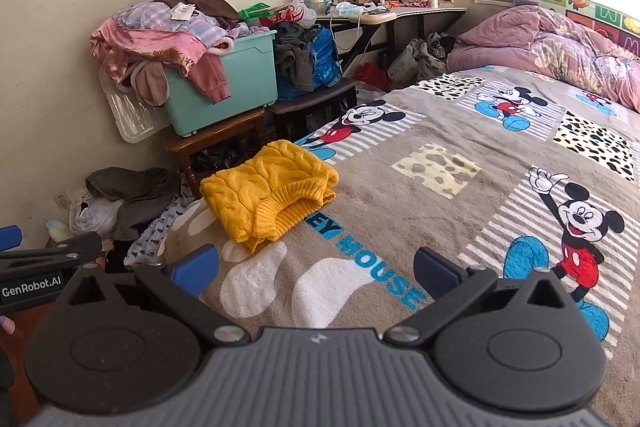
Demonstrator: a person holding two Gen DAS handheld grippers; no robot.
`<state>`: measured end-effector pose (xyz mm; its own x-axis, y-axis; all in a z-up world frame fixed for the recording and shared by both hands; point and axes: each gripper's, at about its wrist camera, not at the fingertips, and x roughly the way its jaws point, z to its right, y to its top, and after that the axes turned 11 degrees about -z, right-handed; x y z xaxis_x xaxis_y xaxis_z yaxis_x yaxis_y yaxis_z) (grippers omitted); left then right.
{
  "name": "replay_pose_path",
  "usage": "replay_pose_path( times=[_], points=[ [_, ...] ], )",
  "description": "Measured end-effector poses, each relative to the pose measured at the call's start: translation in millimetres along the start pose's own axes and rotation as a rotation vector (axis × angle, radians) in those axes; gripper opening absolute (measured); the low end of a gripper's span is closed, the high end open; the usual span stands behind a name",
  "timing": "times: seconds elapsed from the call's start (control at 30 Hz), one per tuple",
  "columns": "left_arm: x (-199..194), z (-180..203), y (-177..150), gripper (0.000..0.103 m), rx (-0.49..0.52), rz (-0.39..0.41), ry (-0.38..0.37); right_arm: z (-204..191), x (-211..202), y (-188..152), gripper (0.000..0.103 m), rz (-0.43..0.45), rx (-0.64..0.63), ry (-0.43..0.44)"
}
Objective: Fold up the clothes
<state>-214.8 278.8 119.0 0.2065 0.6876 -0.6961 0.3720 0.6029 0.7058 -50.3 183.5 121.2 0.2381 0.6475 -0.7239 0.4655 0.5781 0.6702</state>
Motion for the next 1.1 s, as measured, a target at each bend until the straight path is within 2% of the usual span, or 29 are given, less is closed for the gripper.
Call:
replay_pose_path(
  times=[0.93,1.1],
  points=[
    [-2.5,-4.1,-6.6,0.103,0.009,0.014,-0.113,-7.5,4.6,-8.4,0.103,-0.012,-0.009,0.012],
    [-5.2,-0.1,-8.8,0.103,0.032,0.034,-0.102,-6.2,5.2,-9.0,0.103,-0.012,-0.006,0.015]
  ],
)
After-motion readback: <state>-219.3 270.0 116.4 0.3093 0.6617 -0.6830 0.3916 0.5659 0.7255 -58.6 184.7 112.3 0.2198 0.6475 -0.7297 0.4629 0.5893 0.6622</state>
